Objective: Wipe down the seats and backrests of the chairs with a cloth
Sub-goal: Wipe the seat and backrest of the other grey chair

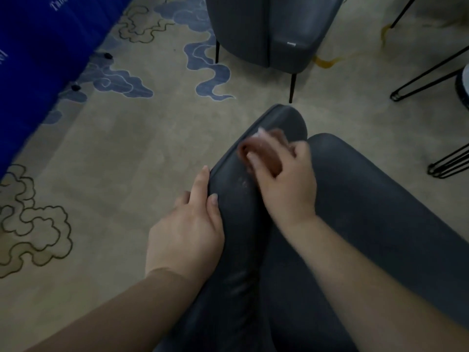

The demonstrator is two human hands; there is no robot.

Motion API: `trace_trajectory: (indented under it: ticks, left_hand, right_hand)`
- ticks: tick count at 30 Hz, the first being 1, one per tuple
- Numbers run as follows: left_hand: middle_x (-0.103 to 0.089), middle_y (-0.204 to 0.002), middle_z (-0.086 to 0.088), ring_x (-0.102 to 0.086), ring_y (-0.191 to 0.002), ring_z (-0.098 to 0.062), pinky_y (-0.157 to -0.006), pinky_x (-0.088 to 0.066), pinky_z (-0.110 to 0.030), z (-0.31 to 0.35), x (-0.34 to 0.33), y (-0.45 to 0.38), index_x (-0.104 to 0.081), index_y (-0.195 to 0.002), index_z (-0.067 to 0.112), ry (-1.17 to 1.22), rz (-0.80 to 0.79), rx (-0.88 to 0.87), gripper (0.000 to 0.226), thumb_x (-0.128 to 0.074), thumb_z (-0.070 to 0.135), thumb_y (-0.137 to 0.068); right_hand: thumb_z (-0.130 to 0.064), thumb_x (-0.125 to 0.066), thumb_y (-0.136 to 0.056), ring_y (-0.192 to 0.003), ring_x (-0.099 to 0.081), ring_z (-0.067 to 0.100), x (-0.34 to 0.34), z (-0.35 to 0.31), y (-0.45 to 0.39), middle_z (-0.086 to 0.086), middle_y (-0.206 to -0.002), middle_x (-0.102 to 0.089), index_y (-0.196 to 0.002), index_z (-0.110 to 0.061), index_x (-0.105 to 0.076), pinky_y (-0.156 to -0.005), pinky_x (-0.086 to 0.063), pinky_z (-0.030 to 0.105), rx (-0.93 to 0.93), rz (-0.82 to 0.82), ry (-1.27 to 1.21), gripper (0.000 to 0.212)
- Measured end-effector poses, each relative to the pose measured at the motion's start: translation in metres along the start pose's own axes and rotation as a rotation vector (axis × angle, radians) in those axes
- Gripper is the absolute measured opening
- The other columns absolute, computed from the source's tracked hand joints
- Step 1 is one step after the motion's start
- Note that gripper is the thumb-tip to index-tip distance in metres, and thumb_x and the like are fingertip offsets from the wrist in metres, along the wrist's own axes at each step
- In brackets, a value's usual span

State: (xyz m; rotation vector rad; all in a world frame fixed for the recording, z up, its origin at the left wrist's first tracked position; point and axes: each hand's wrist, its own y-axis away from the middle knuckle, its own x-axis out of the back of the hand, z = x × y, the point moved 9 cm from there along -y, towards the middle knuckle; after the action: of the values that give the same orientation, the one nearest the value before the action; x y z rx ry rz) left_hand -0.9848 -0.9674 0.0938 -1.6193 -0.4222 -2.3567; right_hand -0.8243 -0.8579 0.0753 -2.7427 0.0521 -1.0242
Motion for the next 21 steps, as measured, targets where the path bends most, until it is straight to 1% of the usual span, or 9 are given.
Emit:
trace_trajectory:
  ticks: [4, 6, 9, 11, 13, 15, 18, 20, 21]
  left_hand:
    - [-0.058, -0.125, -0.001, -0.063, -0.089, -0.031, -0.067, -0.045, -0.036, 0.002, 0.002, 0.001, -0.017, -0.147, 0.04, 0.004, 0.003, 0.001, 0.053, -0.015, 0.048, -0.095]
    - [-0.057, -0.126, -0.003, -0.063, -0.09, -0.033, -0.068, -0.045, -0.037, 0.002, 0.001, 0.001, -0.018, -0.148, 0.039, 0.008, -0.01, 0.006, 0.053, -0.016, 0.047, -0.095]
    - [-0.059, -0.123, -0.007, -0.062, -0.089, -0.036, -0.068, -0.045, -0.038, 0.003, 0.002, 0.0, -0.02, -0.149, 0.037, 0.013, -0.011, 0.003, 0.055, -0.017, 0.044, -0.095]
    - [-0.059, -0.124, -0.007, -0.062, -0.091, -0.035, -0.069, -0.045, -0.037, 0.003, 0.002, -0.001, -0.019, -0.149, 0.037, 0.017, -0.014, 0.005, 0.055, -0.017, 0.043, -0.094]
    - [-0.058, -0.127, -0.006, -0.062, -0.093, -0.035, -0.07, -0.044, -0.036, 0.003, 0.002, -0.001, -0.019, -0.149, 0.037, 0.023, -0.016, 0.008, 0.055, -0.017, 0.042, -0.095]
    - [-0.058, -0.127, -0.007, -0.061, -0.094, -0.036, -0.071, -0.044, -0.037, 0.004, 0.003, 0.0, -0.022, -0.149, 0.035, 0.026, 0.007, -0.004, 0.053, -0.02, 0.04, -0.097]
    - [-0.061, -0.121, -0.011, -0.06, -0.093, -0.038, -0.071, -0.042, -0.037, 0.003, 0.005, 0.001, -0.029, -0.146, 0.031, 0.064, 0.029, -0.007, 0.048, -0.024, 0.036, -0.099]
    - [-0.064, -0.115, -0.016, -0.059, -0.092, -0.041, -0.072, -0.041, -0.038, 0.0, 0.004, 0.001, -0.036, -0.142, 0.026, 0.111, 0.024, 0.008, 0.044, -0.027, 0.033, -0.099]
    - [-0.065, -0.111, -0.018, -0.059, -0.091, -0.042, -0.071, -0.04, -0.038, -0.002, 0.004, 0.001, -0.039, -0.14, 0.024, 0.132, 0.025, 0.018, 0.042, -0.029, 0.031, -0.099]
  right_hand:
    - [-0.06, -0.049, -0.09, -0.099, -0.053, 0.016, 0.003, 0.036, -0.052, -0.006, -0.108, -0.04, -0.133, -0.033, -0.054, -0.079, -0.037, 0.023, -0.267, 0.082, 0.015, 0.051]
    - [-0.061, -0.046, -0.09, -0.092, -0.051, 0.011, 0.001, 0.029, -0.038, -0.006, -0.107, -0.042, -0.133, -0.039, -0.052, -0.079, -0.037, 0.02, -0.23, 0.059, 0.019, 0.049]
    - [-0.062, -0.047, -0.087, -0.081, -0.05, 0.006, -0.001, -0.006, 0.027, -0.008, -0.098, -0.04, -0.133, -0.046, -0.051, -0.075, -0.037, 0.013, -0.019, -0.017, 0.007, 0.048]
    - [-0.061, -0.049, -0.089, -0.081, -0.051, 0.005, -0.002, -0.024, 0.067, -0.008, -0.099, -0.042, -0.133, -0.044, -0.052, -0.074, -0.044, 0.013, 0.085, -0.077, -0.033, 0.047]
    - [-0.058, -0.052, -0.088, -0.082, -0.051, 0.006, -0.001, -0.025, 0.064, -0.007, -0.1, -0.042, -0.133, -0.043, -0.053, -0.072, -0.045, 0.016, 0.121, -0.073, 0.003, 0.047]
    - [-0.058, -0.052, -0.087, -0.084, -0.049, 0.008, 0.001, -0.013, 0.032, -0.007, -0.102, -0.038, -0.133, -0.047, -0.051, -0.074, -0.04, 0.018, 0.054, -0.016, 0.054, 0.047]
    - [-0.057, -0.052, -0.09, -0.089, -0.046, 0.007, 0.004, 0.02, -0.017, -0.008, -0.107, -0.036, -0.135, -0.051, -0.047, -0.079, -0.037, 0.019, -0.163, 0.041, 0.01, 0.046]
    - [-0.056, -0.051, -0.09, -0.088, -0.048, 0.008, 0.004, 0.022, -0.011, -0.007, -0.107, -0.037, -0.136, -0.049, -0.046, -0.08, -0.037, 0.018, -0.188, 0.04, 0.001, 0.046]
    - [-0.057, -0.05, -0.09, -0.086, -0.05, 0.01, 0.004, 0.013, 0.005, -0.007, -0.106, -0.037, -0.135, -0.048, -0.047, -0.079, -0.037, 0.016, -0.15, 0.032, -0.002, 0.046]
